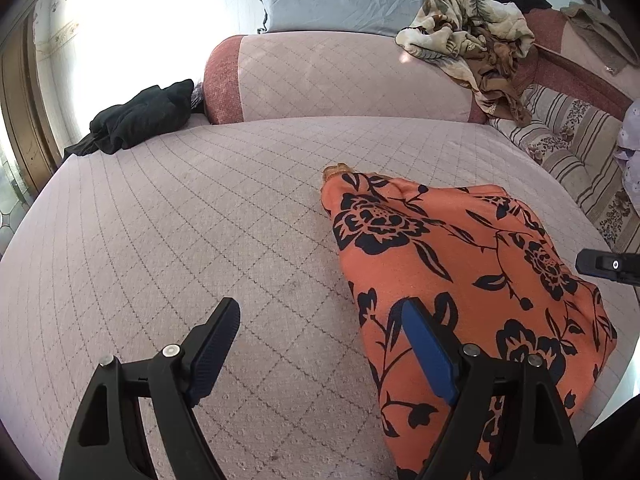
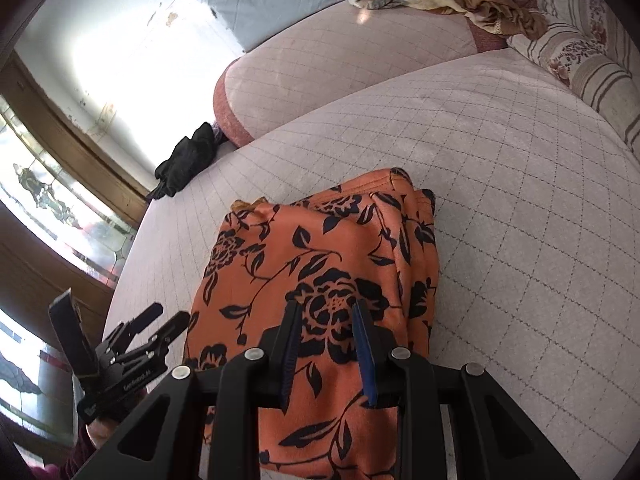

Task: Fold small clothes

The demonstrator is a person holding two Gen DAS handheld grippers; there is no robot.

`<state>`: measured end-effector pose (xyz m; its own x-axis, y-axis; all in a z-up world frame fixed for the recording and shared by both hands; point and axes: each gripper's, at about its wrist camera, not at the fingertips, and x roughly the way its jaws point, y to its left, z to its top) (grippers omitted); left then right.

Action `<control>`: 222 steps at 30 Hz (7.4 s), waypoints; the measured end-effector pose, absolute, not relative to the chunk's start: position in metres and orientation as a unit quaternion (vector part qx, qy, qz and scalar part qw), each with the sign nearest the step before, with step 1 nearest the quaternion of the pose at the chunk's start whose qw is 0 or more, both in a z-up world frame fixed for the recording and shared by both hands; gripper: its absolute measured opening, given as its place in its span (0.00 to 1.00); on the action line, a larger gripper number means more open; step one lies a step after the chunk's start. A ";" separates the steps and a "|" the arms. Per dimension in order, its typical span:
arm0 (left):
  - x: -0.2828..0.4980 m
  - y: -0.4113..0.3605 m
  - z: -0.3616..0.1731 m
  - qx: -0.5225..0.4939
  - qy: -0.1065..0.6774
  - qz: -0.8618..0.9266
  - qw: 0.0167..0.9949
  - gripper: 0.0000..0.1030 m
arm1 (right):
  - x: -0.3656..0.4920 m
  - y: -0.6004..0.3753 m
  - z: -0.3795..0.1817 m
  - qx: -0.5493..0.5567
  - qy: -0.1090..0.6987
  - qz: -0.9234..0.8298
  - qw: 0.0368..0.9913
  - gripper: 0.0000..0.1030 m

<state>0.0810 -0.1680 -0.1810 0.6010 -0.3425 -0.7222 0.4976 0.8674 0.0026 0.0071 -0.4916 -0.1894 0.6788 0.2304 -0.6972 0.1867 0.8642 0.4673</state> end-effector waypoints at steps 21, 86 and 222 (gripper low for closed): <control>0.084 -0.170 -0.183 0.096 0.382 -0.239 0.888 0.85 | -0.003 -0.517 -0.193 0.295 0.379 -0.005 0.877 0.35; 0.074 -0.197 -0.188 0.081 0.418 -0.309 0.850 0.85 | -0.007 -0.544 -0.211 0.333 0.385 -0.020 0.861 0.74; -0.064 -0.030 0.008 0.080 0.239 -0.091 0.964 0.96 | -0.182 -0.379 -0.023 0.080 0.182 -0.053 0.979 0.70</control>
<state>-0.0643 -0.0300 0.0080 0.8697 -0.1366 -0.4744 0.2132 0.9706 0.1114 -0.1822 -0.3789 -0.0226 0.9280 -0.0744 -0.3651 0.1330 0.9815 0.1379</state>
